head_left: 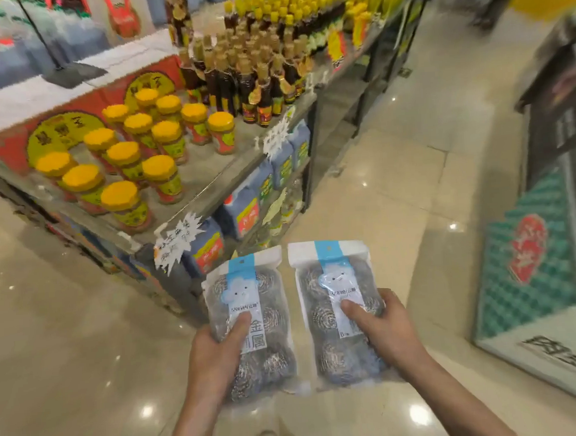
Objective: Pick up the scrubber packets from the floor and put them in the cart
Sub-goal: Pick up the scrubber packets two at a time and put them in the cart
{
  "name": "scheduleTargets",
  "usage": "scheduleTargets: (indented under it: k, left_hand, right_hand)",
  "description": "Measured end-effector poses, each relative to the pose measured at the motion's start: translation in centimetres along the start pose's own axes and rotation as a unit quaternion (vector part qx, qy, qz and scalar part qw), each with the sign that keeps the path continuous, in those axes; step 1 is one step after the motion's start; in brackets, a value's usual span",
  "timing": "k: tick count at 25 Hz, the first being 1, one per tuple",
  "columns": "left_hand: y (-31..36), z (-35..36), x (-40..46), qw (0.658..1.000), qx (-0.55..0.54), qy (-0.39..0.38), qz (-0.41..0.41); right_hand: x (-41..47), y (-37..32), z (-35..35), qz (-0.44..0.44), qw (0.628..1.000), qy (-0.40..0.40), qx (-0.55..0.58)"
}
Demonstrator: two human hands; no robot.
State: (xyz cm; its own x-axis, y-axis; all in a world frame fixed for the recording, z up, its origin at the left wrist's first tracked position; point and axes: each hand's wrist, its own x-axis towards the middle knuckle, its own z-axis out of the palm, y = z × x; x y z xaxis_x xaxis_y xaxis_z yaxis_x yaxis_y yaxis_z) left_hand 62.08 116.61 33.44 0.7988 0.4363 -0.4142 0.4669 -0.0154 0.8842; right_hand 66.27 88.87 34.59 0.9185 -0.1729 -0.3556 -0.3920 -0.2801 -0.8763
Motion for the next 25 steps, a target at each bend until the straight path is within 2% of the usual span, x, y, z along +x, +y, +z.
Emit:
scheduleTargets:
  k: [5, 10, 17, 20, 25]
  left_hand:
    - [4.6, 9.6, 4.0, 0.98, 0.067, -0.18, 0.053]
    - [7.6, 21.8, 1.4, 0.924, 0.142, -0.35, 0.057]
    - [9.2, 40.9, -8.3, 0.806, 0.213, -0.542, 0.104]
    - [8.9, 46.8, -13.1, 0.762, 0.235, -0.592, 0.118]
    - [7.6, 55.6, -21.9, 0.678, 0.292, -0.662, 0.132]
  right_hand:
    - [-2.1, 1.5, -6.2, 0.043, 0.982, 0.164, 0.077]
    - [-6.4, 4.9, -13.2, 0.103, 0.915, 0.355, 0.16]
    - [-11.9, 10.1, -24.0, 0.156, 0.797, 0.532, 0.241]
    - [-14.2, 12.0, -27.8, 0.161, 0.755, 0.582, 0.257]
    - [-18.5, 16.2, -33.1, 0.17, 0.656, 0.665, 0.313]
